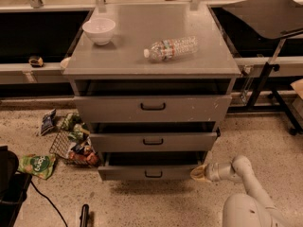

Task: Close bottom drawer

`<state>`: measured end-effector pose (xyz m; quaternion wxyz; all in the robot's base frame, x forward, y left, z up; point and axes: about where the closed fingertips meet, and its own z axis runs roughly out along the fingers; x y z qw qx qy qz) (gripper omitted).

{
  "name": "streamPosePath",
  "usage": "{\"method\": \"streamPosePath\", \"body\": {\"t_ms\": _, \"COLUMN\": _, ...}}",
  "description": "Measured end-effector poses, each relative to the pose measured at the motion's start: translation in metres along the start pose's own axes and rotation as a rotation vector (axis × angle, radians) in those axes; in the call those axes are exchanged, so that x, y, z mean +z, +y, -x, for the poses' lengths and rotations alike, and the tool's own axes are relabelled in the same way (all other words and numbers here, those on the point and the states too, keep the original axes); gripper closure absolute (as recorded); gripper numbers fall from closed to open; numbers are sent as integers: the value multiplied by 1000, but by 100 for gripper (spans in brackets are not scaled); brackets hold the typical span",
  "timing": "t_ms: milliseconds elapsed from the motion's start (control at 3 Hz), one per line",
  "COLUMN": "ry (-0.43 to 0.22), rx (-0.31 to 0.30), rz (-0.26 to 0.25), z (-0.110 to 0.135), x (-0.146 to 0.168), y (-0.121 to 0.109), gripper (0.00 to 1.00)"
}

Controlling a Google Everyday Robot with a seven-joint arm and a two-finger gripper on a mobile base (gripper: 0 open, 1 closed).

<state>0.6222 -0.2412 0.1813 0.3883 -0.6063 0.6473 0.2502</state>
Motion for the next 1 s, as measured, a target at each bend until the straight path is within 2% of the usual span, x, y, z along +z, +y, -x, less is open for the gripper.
{"method": "streamPosePath", "body": {"t_ms": 333, "ry": -27, "rx": -9, "rz": 10, "z": 2, "x": 3, "y": 4, "gripper": 16}}
{"method": "streamPosePath", "body": {"t_ms": 667, "ry": -84, "rx": -34, "rz": 62, "z": 11, "x": 13, "y": 19, "gripper": 0}}
{"method": "streamPosePath", "body": {"t_ms": 1000, "ry": -84, "rx": -34, "rz": 62, "z": 11, "x": 13, "y": 19, "gripper": 0}}
